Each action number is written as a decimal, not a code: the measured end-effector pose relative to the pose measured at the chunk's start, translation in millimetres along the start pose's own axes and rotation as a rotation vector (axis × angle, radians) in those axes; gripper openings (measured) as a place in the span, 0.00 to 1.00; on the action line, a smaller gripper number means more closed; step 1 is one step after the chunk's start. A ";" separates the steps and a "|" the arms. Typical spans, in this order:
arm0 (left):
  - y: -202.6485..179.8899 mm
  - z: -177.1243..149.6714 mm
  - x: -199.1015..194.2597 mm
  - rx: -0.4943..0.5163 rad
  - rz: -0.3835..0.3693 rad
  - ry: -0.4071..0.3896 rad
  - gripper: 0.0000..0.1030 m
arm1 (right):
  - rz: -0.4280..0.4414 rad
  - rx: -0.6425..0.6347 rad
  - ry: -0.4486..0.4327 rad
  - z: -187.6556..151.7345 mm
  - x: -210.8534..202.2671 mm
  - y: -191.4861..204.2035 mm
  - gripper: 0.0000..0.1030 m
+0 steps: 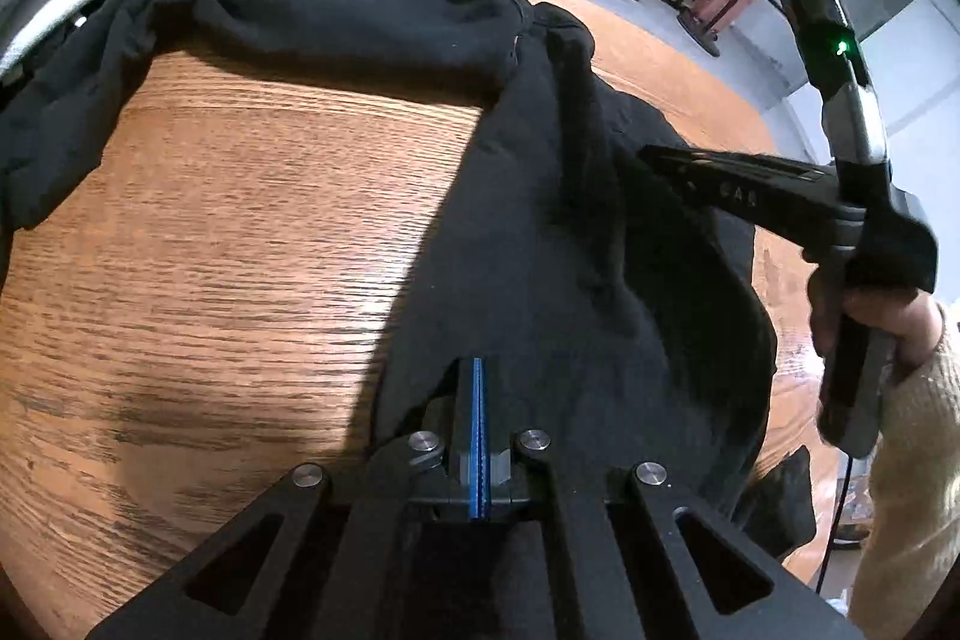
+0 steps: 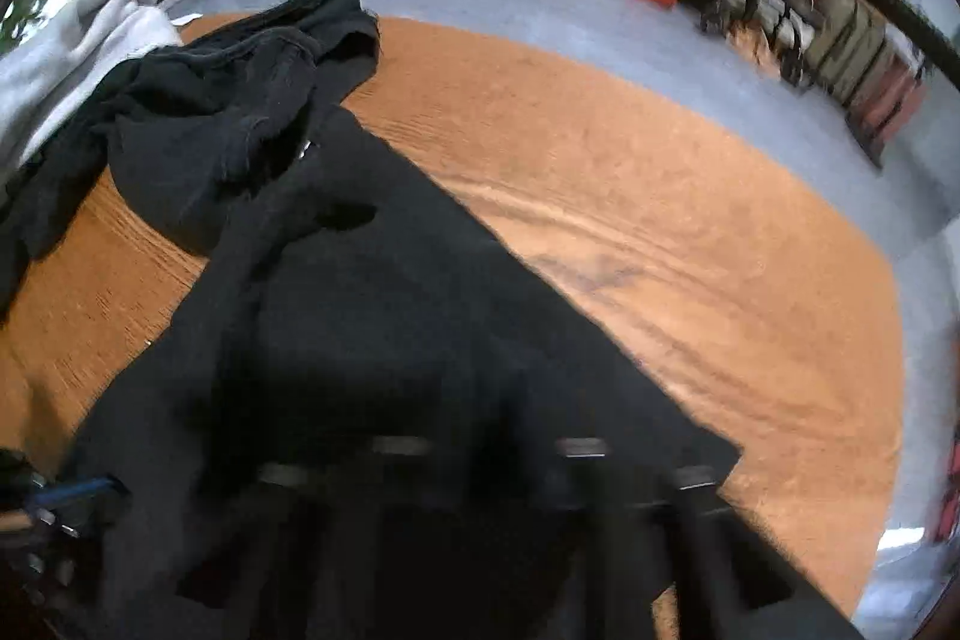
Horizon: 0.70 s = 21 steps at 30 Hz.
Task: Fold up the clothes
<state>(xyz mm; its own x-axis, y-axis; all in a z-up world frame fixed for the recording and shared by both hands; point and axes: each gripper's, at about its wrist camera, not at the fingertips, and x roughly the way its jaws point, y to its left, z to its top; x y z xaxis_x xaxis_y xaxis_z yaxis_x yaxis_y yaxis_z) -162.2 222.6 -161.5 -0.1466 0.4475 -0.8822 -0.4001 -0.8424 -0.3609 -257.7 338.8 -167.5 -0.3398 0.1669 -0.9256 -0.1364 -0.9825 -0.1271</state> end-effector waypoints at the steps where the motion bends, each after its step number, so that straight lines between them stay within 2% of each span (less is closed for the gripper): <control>1: 1.2 2.6 1.4 -0.003 -0.001 0.000 0.00 | -0.021 -0.008 0.006 0.6 -0.6 0.7 0.04; 3: 3.1 2.6 2.5 -0.003 -0.003 -0.002 0.00 | -0.042 0.011 -0.004 2.9 -2.5 -3.9 0.04; 5: -0.2 4.4 7.3 -0.007 0.000 -0.002 0.02 | -0.055 0.116 -0.030 8.7 -6.0 -25.9 0.04; 7: 1.6 4.5 6.3 -0.014 -0.004 0.000 0.02 | -0.121 0.191 -0.034 13.3 -2.8 -46.6 0.04; 9: 2.9 12.5 19.3 -0.023 -0.013 -0.001 0.02 | -0.130 0.253 -0.051 12.2 -0.7 -60.6 0.04; 10: 4.8 12.5 19.2 -0.028 -0.018 -0.004 0.02 | -0.136 0.280 -0.067 10.6 -1.2 -66.0 0.10; 11: 6.8 11.9 18.0 -0.033 -0.023 -0.008 0.02 | -0.133 0.303 -0.082 8.6 -3.0 -69.8 0.30; 12: 7.0 10.9 16.8 -0.037 -0.020 -0.014 0.02 | -0.099 0.307 -0.096 5.7 -9.0 -67.8 0.42; 13: 7.0 9.8 15.6 -0.039 -0.016 -0.021 0.02 | -0.065 0.310 -0.110 2.8 -15.0 -65.9 0.45; 16: 4.2 6.7 9.8 -0.042 0.003 -0.043 0.02 | 0.028 0.319 -0.147 -5.9 -31.2 -60.7 0.41; 18: 0.7 5.1 8.1 -0.030 0.027 -0.055 0.02 | 0.019 0.314 -0.123 -12.2 -27.1 -63.3 0.41; 21: 0.1 2.4 6.0 -0.052 0.021 -0.076 0.02 | 0.006 0.306 -0.087 -21.6 -20.9 -67.2 0.41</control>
<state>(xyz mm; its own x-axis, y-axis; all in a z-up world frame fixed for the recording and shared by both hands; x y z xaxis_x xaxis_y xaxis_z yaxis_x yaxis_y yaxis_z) -165.3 225.9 -166.1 -0.2240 0.4493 -0.8648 -0.3488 -0.8656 -0.3594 -221.4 399.5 -147.3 -0.4177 0.1805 -0.8905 -0.4036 -0.9149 0.0039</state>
